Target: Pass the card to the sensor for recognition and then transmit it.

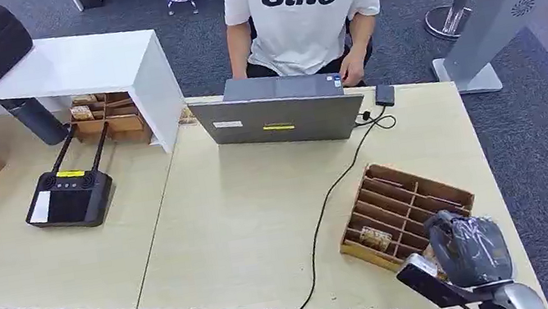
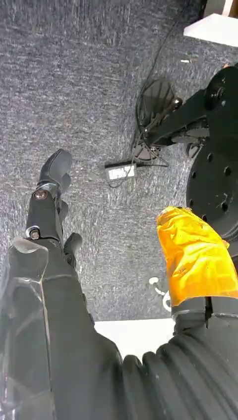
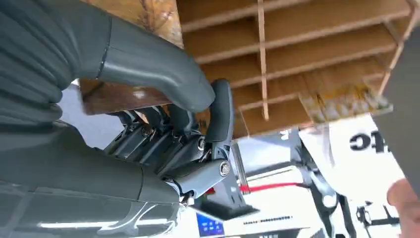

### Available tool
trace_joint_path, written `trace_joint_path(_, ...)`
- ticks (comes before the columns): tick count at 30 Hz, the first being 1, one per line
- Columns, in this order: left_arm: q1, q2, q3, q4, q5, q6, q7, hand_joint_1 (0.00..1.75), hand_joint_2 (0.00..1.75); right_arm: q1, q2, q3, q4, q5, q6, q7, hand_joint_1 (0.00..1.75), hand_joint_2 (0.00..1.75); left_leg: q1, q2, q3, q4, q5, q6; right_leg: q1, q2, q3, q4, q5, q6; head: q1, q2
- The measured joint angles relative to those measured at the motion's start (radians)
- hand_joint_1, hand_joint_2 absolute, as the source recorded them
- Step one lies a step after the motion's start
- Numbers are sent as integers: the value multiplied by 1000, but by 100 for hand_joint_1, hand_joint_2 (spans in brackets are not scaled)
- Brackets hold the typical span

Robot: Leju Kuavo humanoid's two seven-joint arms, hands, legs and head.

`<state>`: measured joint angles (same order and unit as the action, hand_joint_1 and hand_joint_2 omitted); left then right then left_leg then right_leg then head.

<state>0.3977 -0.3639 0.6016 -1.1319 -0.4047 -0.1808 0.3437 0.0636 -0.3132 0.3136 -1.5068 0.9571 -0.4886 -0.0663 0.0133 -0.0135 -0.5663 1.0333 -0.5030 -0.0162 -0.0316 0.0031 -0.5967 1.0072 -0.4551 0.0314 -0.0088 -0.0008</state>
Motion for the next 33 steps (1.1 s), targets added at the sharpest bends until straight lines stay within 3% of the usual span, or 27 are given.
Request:
trace_joint_path(11, -1, 0, 2, 8, 1, 1, -23, 0, 175, -31, 0, -72, -128, -12, -112, -53, 175, 175, 0, 0, 0, 0, 0, 0, 0, 0, 0, 0, 0, 0, 0, 0)
trace_joint_path(19, -1, 0, 2, 13, 25, 14, -24, 0, 175, -54, 2, -130, -254, -21, -150, -87, 175, 175, 0, 0, 0, 0, 0, 0, 0, 0, 0, 0, 0, 0, 0, 0)
trace_joint_path(27, -6, 0, 2, 19, 27, 14, -29, 0, 175, -81, 8, -143, -297, -41, -170, -110, 175, 175, 0, 0, 0, 0, 0, 0, 0, 0, 0, 0, 0, 0, 0, 0)
trace_joint_path(30, -17, 0, 7, 28, -9, -1, -43, 0, 175, -120, 11, -140, -298, -71, -158, -127, 175, 175, 0, 0, 0, 0, 1, -1, 0, 0, 1, 1, 1, 0, 0, 0)
trace_joint_path(33, -51, 4, 39, 60, -78, -31, -89, 0, 175, -238, 13, -105, -267, -120, -55, -125, 175, 175, 0, 3, 0, 0, 2, -2, 0, 3, -1, 2, 3, -2, 0, 0)
